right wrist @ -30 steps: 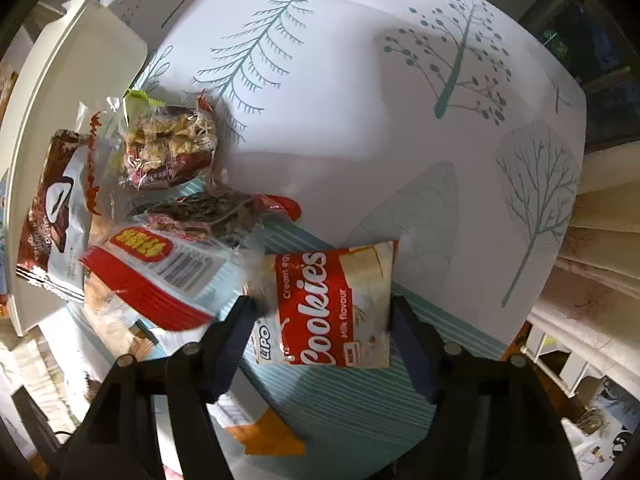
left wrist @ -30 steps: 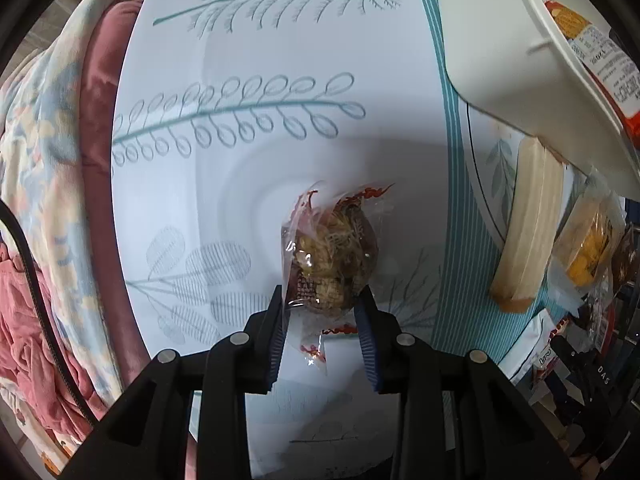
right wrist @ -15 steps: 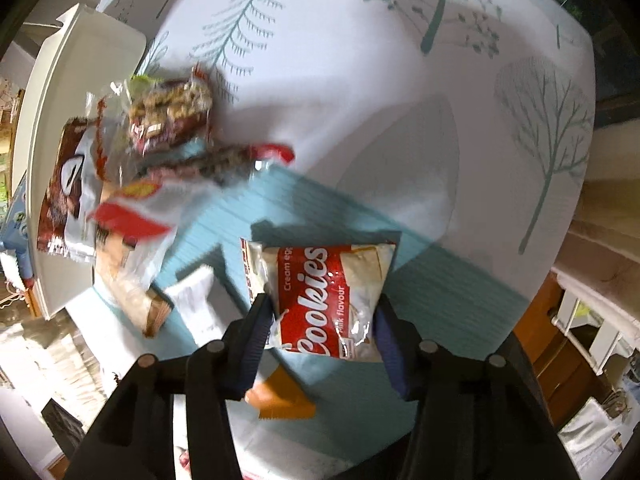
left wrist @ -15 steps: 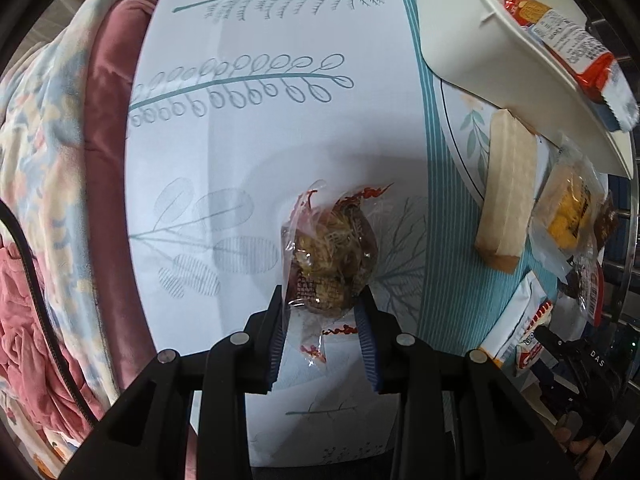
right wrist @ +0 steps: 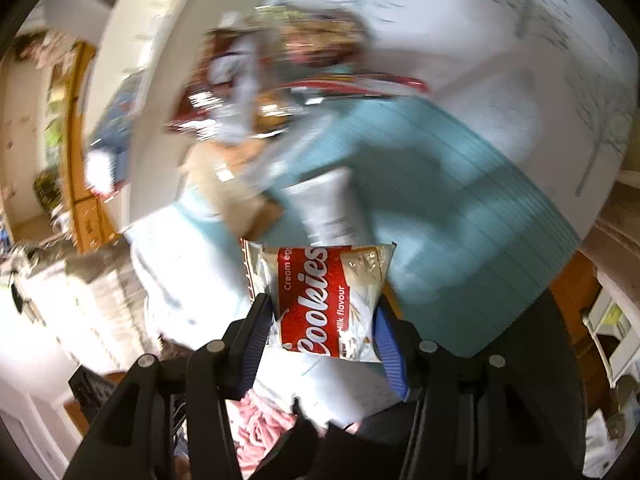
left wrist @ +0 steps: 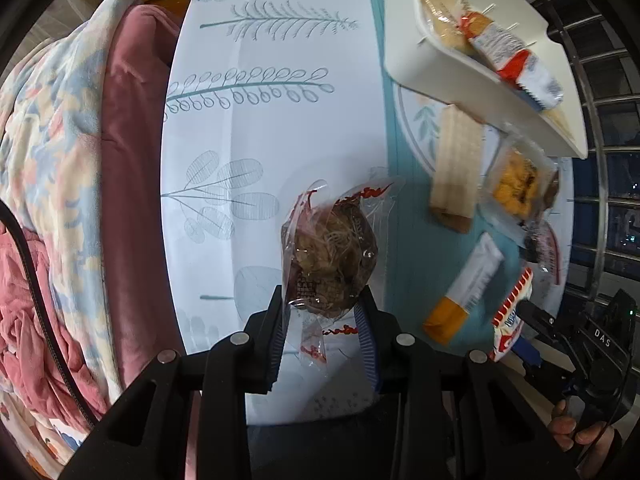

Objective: Organize snacks
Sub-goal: 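Carry both held packs over the white tray and open both tools to release them, then move the left tool to the orange-wrapped bar while the right tool approaches the red-striped snack bag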

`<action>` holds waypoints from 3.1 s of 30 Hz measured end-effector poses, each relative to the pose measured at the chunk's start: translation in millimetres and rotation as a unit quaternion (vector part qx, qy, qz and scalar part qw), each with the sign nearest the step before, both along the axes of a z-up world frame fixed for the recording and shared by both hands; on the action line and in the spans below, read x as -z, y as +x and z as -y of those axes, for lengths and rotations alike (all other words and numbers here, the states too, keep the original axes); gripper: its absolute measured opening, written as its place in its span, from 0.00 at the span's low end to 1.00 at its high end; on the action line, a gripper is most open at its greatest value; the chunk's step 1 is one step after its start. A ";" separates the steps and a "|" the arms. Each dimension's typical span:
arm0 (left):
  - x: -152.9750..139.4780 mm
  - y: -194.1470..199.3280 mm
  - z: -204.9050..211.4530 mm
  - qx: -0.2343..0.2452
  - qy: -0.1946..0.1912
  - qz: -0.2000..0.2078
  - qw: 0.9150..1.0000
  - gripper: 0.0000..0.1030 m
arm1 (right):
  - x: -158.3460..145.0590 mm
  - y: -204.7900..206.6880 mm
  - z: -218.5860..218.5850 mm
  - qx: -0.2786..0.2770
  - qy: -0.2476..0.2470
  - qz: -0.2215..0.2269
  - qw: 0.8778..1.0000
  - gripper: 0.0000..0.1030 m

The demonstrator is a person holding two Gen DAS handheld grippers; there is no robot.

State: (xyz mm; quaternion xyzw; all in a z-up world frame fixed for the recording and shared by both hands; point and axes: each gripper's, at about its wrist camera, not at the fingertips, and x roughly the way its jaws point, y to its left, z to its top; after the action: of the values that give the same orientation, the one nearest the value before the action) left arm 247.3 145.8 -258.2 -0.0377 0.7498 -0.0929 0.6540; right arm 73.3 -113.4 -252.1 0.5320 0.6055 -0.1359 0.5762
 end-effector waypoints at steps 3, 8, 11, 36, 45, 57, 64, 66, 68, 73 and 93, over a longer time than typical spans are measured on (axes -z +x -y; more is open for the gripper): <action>-17.1 1.8 5.4 0.004 -0.001 -0.006 1.000 0.30 | -15.4 17.4 -6.7 -0.027 0.005 0.014 1.000 0.50; -49.2 13.2 15.0 0.010 -0.019 0.008 1.000 0.30 | -41.7 52.9 -3.2 -0.071 0.002 0.039 0.997 0.50; -70.8 22.9 25.4 0.016 -0.022 0.029 0.999 0.30 | -58.9 74.0 1.1 -0.092 0.000 0.060 0.994 0.50; -101.4 142.7 152.7 0.003 -0.053 0.097 0.994 0.30 | -119.9 205.0 66.8 -0.230 -0.144 0.174 0.947 0.50; -97.5 161.1 180.4 -0.010 -0.065 0.118 0.991 0.29 | -108.6 219.3 100.2 -0.224 -0.159 0.172 0.946 0.57; -119.9 129.8 159.1 -0.002 -0.077 0.135 0.988 0.36 | -111.2 181.9 100.1 -0.176 -0.155 0.163 0.959 0.74; -125.8 95.8 126.6 0.016 -0.088 0.139 0.986 0.40 | -114.2 144.2 75.0 -0.160 -0.171 0.163 0.958 0.74; -123.3 86.0 112.8 0.014 -0.087 0.130 0.988 0.41 | -112.5 131.2 65.4 -0.156 -0.175 0.163 0.958 0.74; -119.2 75.7 96.5 0.011 -0.078 0.124 0.989 0.41 | -109.2 119.1 57.0 -0.153 -0.176 0.161 0.959 0.74; -106.1 54.6 61.7 0.011 -0.060 0.109 0.992 0.41 | -100.8 91.0 31.9 -0.163 -0.195 0.155 0.955 0.74; -106.2 -31.3 11.5 0.036 -0.024 0.204 0.978 0.49 | -89.0 20.2 -2.3 -0.284 -0.273 0.174 0.903 0.75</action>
State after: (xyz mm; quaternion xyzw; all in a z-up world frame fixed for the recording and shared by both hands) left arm 216.0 134.3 -152.0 -0.0062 0.5992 -0.1398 0.7882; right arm 93.5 -111.1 -163.1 0.1747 0.5604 -0.0315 0.8090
